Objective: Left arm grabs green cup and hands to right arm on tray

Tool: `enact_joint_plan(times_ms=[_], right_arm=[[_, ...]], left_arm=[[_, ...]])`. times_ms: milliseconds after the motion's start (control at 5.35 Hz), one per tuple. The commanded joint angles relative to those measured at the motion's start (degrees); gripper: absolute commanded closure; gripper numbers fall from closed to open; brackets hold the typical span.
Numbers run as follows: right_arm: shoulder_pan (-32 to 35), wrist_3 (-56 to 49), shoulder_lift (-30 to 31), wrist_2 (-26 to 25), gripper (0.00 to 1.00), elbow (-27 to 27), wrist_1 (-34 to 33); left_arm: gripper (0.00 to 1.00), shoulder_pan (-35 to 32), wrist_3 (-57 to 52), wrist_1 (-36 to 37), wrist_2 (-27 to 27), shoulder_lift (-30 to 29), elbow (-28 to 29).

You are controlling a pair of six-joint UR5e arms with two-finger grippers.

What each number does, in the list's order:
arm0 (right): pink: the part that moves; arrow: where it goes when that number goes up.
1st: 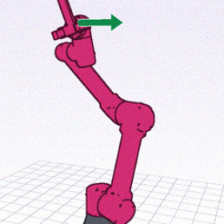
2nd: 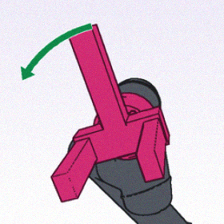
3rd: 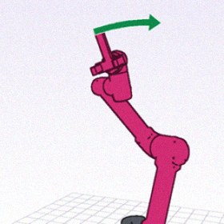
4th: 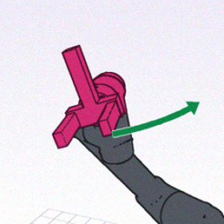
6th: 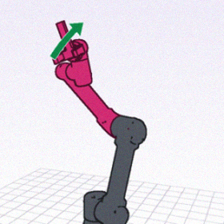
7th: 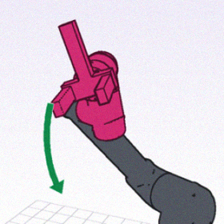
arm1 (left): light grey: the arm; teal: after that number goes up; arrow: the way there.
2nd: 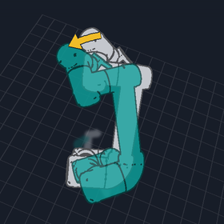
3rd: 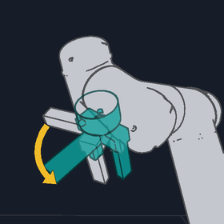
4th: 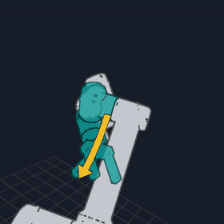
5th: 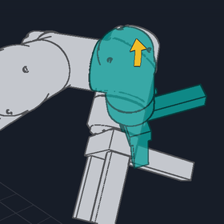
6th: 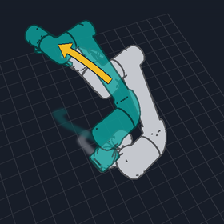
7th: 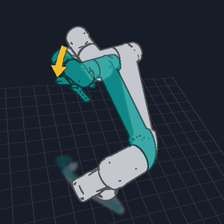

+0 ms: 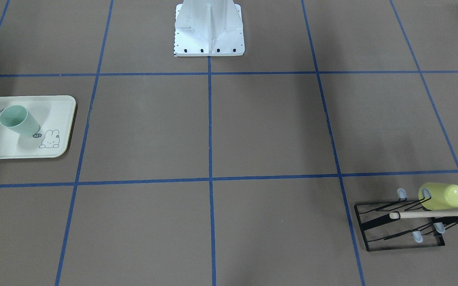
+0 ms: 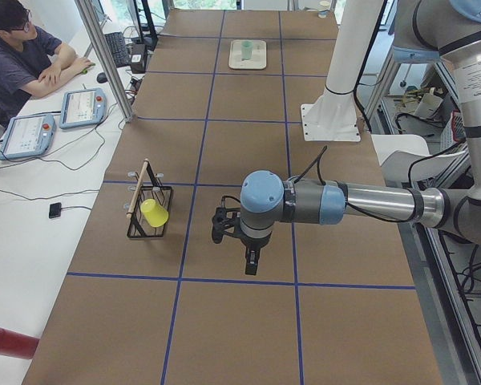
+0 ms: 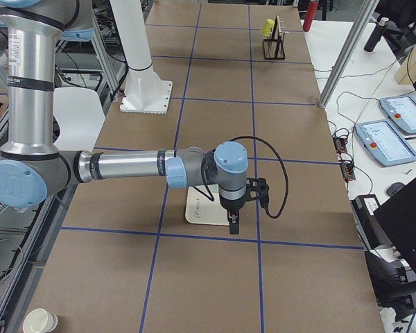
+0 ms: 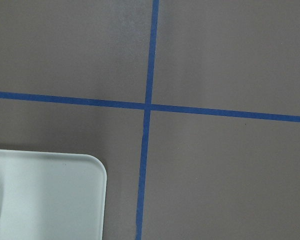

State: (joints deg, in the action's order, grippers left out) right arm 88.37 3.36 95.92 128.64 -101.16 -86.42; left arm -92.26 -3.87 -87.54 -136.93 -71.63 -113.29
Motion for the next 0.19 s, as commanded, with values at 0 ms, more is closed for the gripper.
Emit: enact_joint_plan(times_ms=[0], right_arm=[[-0.12, -0.02, 0.06, -0.06, 0.00, 0.00, -0.06]], left_arm=[[0.00, 0.06, 0.09, 0.00, 0.00, 0.00, 0.09]])
